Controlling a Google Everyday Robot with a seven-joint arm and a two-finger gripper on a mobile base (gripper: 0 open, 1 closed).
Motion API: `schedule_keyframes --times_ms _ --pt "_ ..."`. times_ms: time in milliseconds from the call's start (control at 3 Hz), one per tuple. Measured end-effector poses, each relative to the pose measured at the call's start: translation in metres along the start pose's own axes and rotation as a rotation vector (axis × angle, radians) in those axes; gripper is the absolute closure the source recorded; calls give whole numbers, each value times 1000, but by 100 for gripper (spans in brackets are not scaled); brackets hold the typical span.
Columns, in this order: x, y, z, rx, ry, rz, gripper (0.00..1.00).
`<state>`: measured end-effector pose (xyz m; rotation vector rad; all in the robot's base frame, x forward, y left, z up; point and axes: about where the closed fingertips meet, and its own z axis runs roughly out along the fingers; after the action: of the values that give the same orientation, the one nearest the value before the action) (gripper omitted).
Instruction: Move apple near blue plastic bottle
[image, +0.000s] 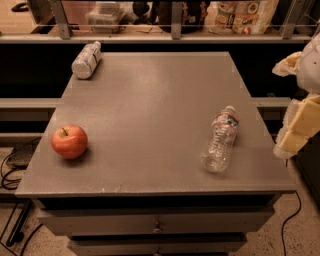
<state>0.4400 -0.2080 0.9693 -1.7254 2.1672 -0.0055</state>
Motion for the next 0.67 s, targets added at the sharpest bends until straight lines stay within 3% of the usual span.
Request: schedule_keyframes --times_ms 333,667 --pt "-14 5 25 -48 -155 -30 0" --pt "-65 27 61 -161 -392 -72 0"
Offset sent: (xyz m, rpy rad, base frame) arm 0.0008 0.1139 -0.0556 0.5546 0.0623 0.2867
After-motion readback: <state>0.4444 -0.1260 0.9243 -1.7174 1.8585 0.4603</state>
